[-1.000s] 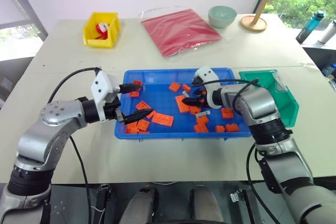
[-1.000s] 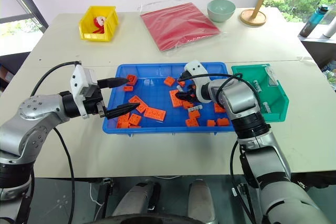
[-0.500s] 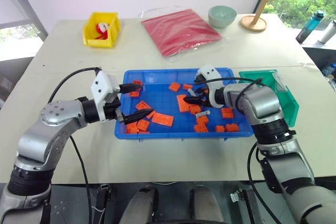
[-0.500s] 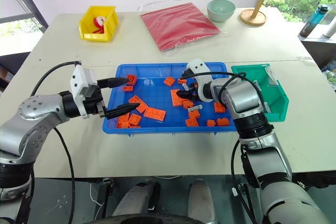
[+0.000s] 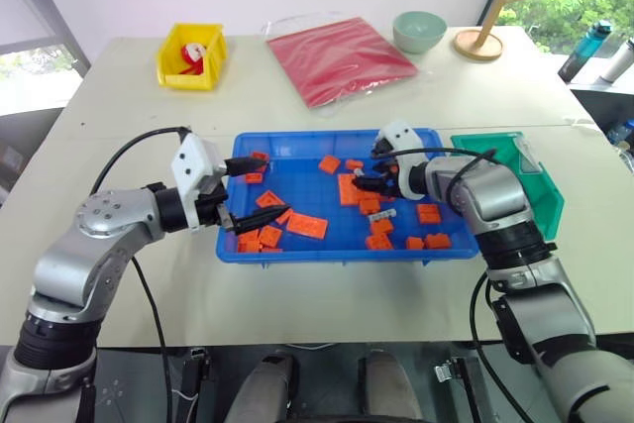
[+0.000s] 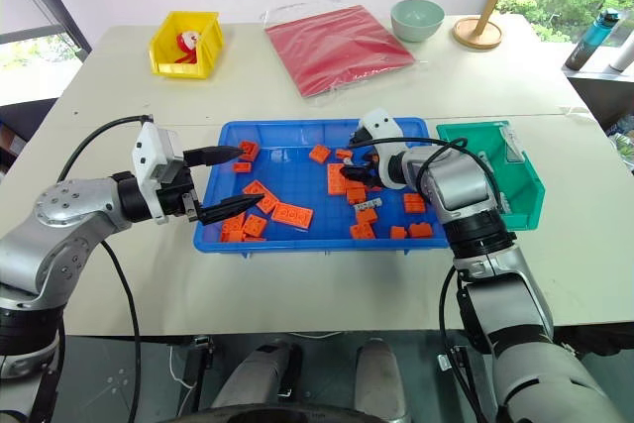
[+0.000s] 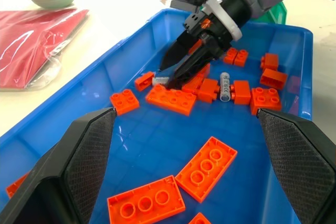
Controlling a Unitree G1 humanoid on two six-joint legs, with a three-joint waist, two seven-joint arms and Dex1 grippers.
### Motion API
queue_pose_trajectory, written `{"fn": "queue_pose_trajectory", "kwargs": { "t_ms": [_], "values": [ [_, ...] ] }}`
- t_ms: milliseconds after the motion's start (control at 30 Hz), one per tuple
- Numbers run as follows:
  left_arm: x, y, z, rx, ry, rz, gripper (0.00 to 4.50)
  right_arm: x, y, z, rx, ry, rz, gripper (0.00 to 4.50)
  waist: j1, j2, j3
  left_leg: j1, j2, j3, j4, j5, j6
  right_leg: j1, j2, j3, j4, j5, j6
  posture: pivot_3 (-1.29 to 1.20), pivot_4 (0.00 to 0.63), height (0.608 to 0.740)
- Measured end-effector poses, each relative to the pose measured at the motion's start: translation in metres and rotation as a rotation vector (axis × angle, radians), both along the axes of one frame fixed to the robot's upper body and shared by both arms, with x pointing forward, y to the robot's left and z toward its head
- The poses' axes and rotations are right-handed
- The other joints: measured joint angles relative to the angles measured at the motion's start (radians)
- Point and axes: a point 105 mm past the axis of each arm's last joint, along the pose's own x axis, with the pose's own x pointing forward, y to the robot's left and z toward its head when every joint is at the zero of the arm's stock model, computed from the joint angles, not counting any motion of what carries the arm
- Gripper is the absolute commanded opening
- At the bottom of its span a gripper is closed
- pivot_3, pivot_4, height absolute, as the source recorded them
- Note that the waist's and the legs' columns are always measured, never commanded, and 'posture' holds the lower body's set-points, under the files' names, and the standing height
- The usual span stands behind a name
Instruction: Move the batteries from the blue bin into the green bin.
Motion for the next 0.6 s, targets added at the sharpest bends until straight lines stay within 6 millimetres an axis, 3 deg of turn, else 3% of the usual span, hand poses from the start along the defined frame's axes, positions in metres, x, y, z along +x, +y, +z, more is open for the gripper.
{"fn": "queue_pose_trajectory", "kwargs": {
  "t_ms": [100, 133, 600],
  "values": [
    [-0.0002, -0.0001, 0.0, 0.001, 0.0, -0.003, 4.5, 0.0032, 0.0046, 0.002, -0.056, -0.053, 0.032, 0.15, 0.001, 0.0, 0.0, 0.0, 0.0, 0.0, 0.0, 0.0, 0.0, 0.0, 0.0, 0.0, 0.0, 0.0, 0.0, 0.0, 0.15, 0.717],
    [-0.0003, -0.0001, 0.0001, 0.001, 0.0, -0.003, 4.5, 0.0035, 0.0066, 0.0008, -0.078, -0.066, 0.048, 0.05, 0.001, -0.001, 0.0, 0.0, 0.0, 0.0, 0.0, 0.0, 0.0, 0.0, 0.0, 0.0, 0.0, 0.0, 0.0, 0.0, 0.15, 0.717],
    [-0.0009, 0.0073, -0.0022, 0.007, 0.005, 0.028, 4.5, -0.0009, 0.011, 0.0005, -0.078, -0.037, 0.07, 0.05, 0.001, -0.001, -0.001, 0.0, 0.0, -0.001, 0.0, 0.0, 0.0, 0.001, 0.0, 0.0, -0.001, 0.0, 0.0, 0.0, 0.15, 0.717]
  ]
}}
